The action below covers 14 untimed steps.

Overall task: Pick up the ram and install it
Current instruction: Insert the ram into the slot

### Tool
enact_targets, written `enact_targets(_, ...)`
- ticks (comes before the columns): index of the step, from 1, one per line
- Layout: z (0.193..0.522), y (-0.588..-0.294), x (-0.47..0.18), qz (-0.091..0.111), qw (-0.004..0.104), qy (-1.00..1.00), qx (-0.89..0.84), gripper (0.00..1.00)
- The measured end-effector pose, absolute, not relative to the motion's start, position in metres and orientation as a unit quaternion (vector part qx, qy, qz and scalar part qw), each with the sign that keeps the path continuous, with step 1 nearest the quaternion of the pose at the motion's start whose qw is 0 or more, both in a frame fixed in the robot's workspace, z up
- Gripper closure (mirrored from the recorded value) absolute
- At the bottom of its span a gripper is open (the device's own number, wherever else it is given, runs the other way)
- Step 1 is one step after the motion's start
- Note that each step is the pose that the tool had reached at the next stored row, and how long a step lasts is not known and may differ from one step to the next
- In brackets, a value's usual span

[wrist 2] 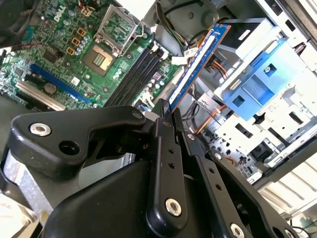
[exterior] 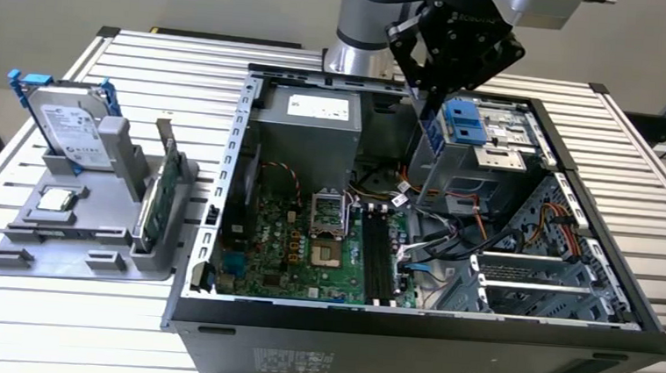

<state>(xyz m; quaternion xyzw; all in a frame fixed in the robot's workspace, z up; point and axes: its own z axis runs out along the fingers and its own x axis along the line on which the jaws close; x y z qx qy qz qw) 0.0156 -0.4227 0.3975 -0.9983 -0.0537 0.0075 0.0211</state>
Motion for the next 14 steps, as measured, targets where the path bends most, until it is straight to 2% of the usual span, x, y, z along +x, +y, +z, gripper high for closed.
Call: enact_targets(14,0.3939,-0.4227,0.0157,0.007,0.021,-0.053,-0.998,1.00)
